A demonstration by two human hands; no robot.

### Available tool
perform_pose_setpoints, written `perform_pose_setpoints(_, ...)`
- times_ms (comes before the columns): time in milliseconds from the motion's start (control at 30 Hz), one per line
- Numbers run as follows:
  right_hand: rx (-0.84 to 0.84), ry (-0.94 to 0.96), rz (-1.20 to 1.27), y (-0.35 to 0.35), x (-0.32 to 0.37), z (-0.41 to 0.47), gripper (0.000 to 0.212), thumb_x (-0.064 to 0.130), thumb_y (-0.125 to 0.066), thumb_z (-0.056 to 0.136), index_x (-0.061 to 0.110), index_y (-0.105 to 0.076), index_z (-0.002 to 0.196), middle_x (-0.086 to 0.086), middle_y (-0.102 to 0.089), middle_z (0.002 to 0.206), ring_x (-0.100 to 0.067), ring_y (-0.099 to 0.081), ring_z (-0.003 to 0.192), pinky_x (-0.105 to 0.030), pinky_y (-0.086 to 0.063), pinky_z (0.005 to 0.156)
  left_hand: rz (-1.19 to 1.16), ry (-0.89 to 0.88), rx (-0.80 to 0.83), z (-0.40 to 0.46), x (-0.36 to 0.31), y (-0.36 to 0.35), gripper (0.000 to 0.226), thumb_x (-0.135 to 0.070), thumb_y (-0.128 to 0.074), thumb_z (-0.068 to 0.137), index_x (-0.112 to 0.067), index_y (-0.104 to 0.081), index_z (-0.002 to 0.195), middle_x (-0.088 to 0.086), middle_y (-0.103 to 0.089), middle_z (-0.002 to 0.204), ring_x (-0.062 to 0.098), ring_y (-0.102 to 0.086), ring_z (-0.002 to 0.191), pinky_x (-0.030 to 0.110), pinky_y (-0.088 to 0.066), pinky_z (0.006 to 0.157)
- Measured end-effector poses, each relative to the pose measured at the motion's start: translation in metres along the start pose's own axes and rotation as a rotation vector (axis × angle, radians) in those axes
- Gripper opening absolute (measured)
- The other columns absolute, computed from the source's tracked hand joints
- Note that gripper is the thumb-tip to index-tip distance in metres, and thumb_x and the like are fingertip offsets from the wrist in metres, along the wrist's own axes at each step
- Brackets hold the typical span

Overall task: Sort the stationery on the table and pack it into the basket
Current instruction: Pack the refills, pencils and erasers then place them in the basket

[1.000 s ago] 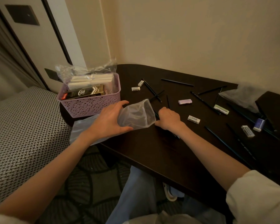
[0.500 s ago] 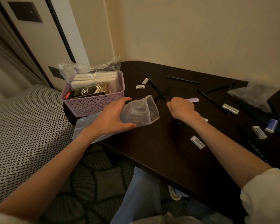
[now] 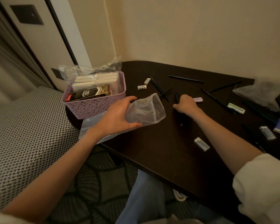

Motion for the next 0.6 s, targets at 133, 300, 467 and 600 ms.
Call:
perform_pose_setpoints(133, 0.074, -0.017, -0.034, 0.000, 0.002, -0.008, 0.031, 0.027, -0.054, 0.097, 0.009, -0.045, 0.073, -0.008, -0.049, 0.073, -0.019, -0.049, 0.061, -0.028, -0.039, 0.056, 0.019, 0.021, 0.009, 0.003, 0.004, -0.004, 0.094, -0.057, -0.077, 0.069, -0.021, -0.033, 0.143, 0.000, -0.047, 0.141, 0.017, -0.045, 0.128, 0.045, -0.039, 0.106)
perform_pose_setpoints(300, -0.167, -0.014, 0.579, 0.049, -0.005, -0.022, 0.021, 0.028, -0.046, 0.098, 0.009, -0.051, 0.090, -0.005, -0.049, 0.073, -0.020, -0.052, 0.067, -0.037, -0.045, 0.069, 0.013, 0.025, 0.040, 0.008, 0.006, -0.013, 0.092, -0.058, -0.076, 0.069, -0.021, -0.034, 0.142, 0.000, -0.048, 0.139, 0.017, -0.046, 0.126, 0.045, -0.041, 0.105)
perform_pose_setpoints(467, -0.150, 0.016, 1.606, 0.070, -0.008, -0.056, 0.029, 0.019, -0.041, 0.099, 0.017, -0.043, 0.070, 0.003, -0.036, 0.057, -0.011, -0.037, 0.050, -0.026, -0.043, 0.055, 0.020, 0.003, 0.054, 0.015, -0.003, -0.024, 0.093, -0.060, -0.075, 0.069, -0.022, -0.034, 0.142, 0.000, -0.049, 0.137, 0.016, -0.049, 0.123, 0.042, -0.043, 0.103)
perform_pose_setpoints(600, -0.330, 0.015, 1.358, 0.078, -0.019, -0.074, 0.030, 0.029, -0.035, 0.101, 0.019, -0.049, 0.075, 0.003, -0.043, 0.070, -0.010, -0.042, 0.062, -0.026, -0.036, 0.059, 0.004, -0.008, 0.076, 0.022, -0.009, -0.032, 0.092, -0.062, -0.074, 0.068, -0.024, -0.034, 0.142, -0.002, -0.050, 0.135, 0.014, -0.049, 0.121, 0.042, -0.044, 0.102)
Point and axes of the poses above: each hand's wrist, its own z-axis towards the middle knuckle, its own y-axis out of the back of the hand, x = y × z, the point moved 10 cm from there along z, towards the middle knuckle
